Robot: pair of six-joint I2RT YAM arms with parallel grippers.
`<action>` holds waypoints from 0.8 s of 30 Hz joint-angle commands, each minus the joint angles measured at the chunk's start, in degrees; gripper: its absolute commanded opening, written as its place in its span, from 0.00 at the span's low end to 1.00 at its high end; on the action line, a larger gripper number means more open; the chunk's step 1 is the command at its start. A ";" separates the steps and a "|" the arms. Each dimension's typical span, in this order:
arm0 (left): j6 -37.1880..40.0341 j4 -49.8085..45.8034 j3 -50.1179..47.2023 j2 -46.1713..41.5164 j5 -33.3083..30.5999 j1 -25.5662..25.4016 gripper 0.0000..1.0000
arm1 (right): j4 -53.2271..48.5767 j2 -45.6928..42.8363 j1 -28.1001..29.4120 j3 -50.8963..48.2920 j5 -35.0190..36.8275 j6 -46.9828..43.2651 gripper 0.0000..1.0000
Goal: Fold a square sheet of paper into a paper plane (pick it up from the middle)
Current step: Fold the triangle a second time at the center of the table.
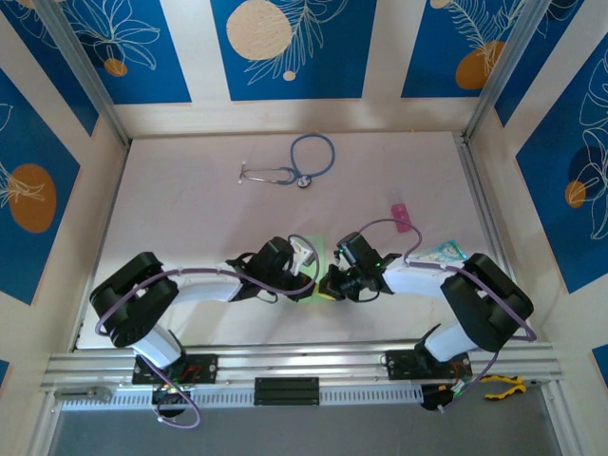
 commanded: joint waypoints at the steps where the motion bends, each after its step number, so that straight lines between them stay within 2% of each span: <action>1: -1.20 0.06 0.92 -0.98 -0.45 0.75 0.00 | -3.30 1.96 0.48 1.42 1.44 -2.01 0.01; 6: -4.83 2.03 0.59 -0.38 -0.82 0.82 0.00 | -11.21 1.66 -0.16 2.40 5.57 -4.40 0.01; 10: -10.08 6.67 -0.31 0.88 -0.10 0.82 0.00 | -12.71 -0.56 -1.90 2.79 5.52 -6.35 0.02; 17: -18.27 13.89 -1.70 2.24 -1.94 0.79 0.00 | -10.92 -4.51 -2.89 2.82 2.85 -5.70 0.04; 24: -21.51 16.99 -3.09 2.55 -3.41 0.77 0.00 | -3.59 -6.19 -3.01 -0.50 2.07 -0.02 0.06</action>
